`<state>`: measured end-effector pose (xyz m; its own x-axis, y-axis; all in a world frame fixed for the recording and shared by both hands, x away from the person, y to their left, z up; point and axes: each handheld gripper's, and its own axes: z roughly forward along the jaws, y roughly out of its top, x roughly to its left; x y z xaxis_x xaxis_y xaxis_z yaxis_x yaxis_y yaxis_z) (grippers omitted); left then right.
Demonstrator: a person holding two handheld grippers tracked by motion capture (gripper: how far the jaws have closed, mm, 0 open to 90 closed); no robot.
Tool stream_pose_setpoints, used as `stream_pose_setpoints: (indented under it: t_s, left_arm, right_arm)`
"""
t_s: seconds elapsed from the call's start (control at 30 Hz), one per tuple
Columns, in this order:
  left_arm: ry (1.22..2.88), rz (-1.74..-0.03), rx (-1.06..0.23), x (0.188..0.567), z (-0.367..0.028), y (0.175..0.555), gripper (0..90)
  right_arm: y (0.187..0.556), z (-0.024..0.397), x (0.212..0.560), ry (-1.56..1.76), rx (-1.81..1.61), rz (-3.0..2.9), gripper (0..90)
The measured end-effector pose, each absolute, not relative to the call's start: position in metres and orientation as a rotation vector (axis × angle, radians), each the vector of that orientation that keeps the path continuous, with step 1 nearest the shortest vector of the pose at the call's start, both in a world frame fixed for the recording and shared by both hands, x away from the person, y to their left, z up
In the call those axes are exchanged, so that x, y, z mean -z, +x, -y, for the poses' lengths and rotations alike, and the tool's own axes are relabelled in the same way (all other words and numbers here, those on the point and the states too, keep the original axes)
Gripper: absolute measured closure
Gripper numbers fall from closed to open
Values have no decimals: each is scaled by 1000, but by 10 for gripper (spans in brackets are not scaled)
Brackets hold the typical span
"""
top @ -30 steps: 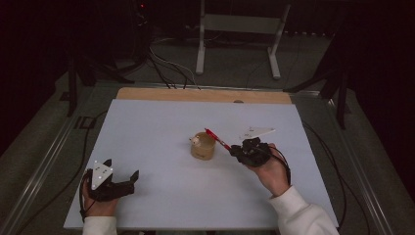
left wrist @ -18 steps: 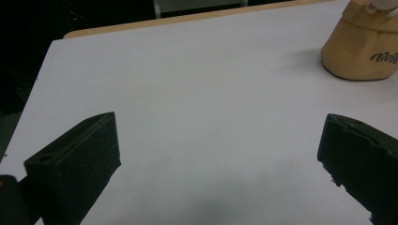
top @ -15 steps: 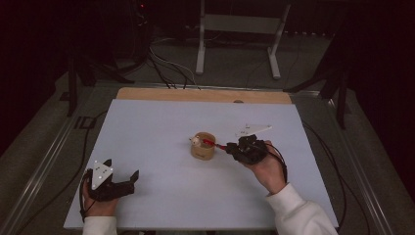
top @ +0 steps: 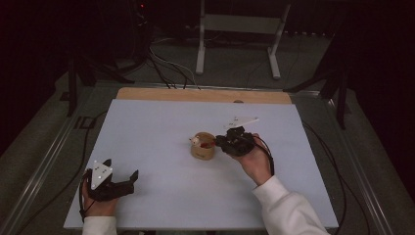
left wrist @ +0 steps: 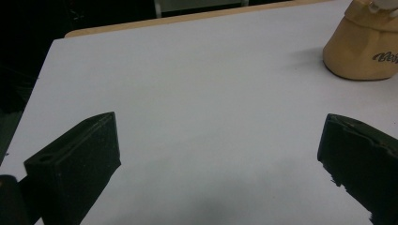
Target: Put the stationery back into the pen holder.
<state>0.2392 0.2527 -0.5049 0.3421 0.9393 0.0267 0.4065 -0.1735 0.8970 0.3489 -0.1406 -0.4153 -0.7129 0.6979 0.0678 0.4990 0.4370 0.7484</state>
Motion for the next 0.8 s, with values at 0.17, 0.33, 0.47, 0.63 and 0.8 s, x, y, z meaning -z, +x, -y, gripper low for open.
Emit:
stream_pose_setpoints:
  t_s: [0.17, 0.33, 0.47, 0.63, 0.8]
  left_arm:
    - [1749, -1202, -781, 505, -253, 239, 1]
    - [1750, -1201, -781, 505, -252, 240, 1]
    - [1747, -1203, -782, 505, -253, 239, 1]
    - [1749, -1203, -782, 505, -252, 239, 1]
    - [1752, -1201, -782, 505, -252, 239, 1]
  right_arm:
    - [352, 139, 418, 1049, -1159, -2429, 812]
    - [355, 138, 420, 1060, -1177, -2414, 813]
    - [356, 137, 424, 1071, -1187, -2410, 813]
    - [357, 137, 428, 1082, -1200, -2395, 813]
    - [359, 139, 430, 1098, -1213, -2390, 812]
